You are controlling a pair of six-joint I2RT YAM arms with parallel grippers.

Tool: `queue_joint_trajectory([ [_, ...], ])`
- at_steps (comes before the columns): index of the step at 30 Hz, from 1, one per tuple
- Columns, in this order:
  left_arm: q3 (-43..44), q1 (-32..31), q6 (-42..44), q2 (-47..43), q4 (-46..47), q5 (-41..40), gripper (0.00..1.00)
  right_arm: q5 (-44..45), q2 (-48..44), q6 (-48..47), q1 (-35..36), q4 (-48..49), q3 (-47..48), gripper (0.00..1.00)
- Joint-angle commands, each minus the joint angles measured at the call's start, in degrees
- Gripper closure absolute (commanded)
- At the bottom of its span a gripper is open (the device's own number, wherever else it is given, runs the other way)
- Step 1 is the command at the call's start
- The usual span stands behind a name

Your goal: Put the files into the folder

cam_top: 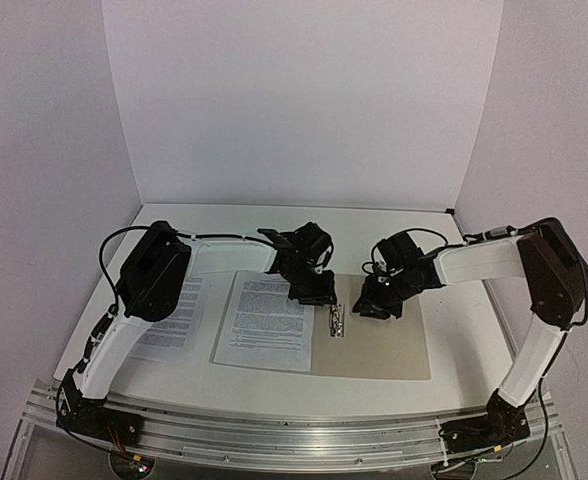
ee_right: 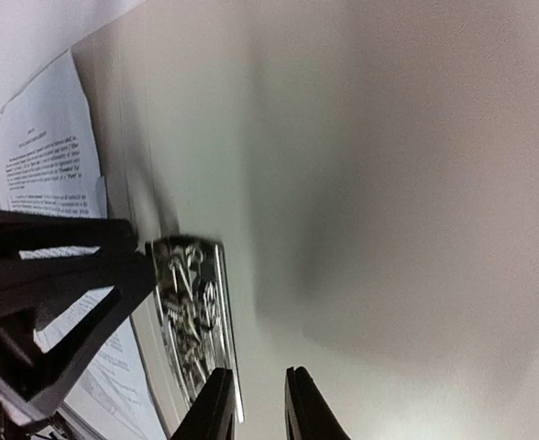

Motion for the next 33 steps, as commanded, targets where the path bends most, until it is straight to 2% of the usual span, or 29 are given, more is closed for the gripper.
queue_joint_trajectory([
  [1,2.7,-0.1,-1.4,1.3,-0.9,-3.1,0.69,-1.8,-6.7,3.4,1.8,-0.2,-4.1,0.78],
  [7,2.5,-0.1,-2.0,1.9,-1.0,-3.4,0.77,-2.2,-5.7,4.4,5.0,-0.1,-4.4,0.80],
  [13,2.4,-0.7,-2.4,2.1,-0.3,-2.1,0.78,-3.1,-4.6,6.8,8.8,0.7,-2.8,0.79],
  [22,2.1,-1.2,-3.7,2.7,-0.6,-2.2,0.81,-6.7,-2.8,11.6,9.6,11.2,-7.0,0.79],
  [33,1.0,-1.3,-5.0,3.3,-0.3,-1.4,0.86,-4.8,1.5,10.4,9.6,11.2,-5.6,0.85],
])
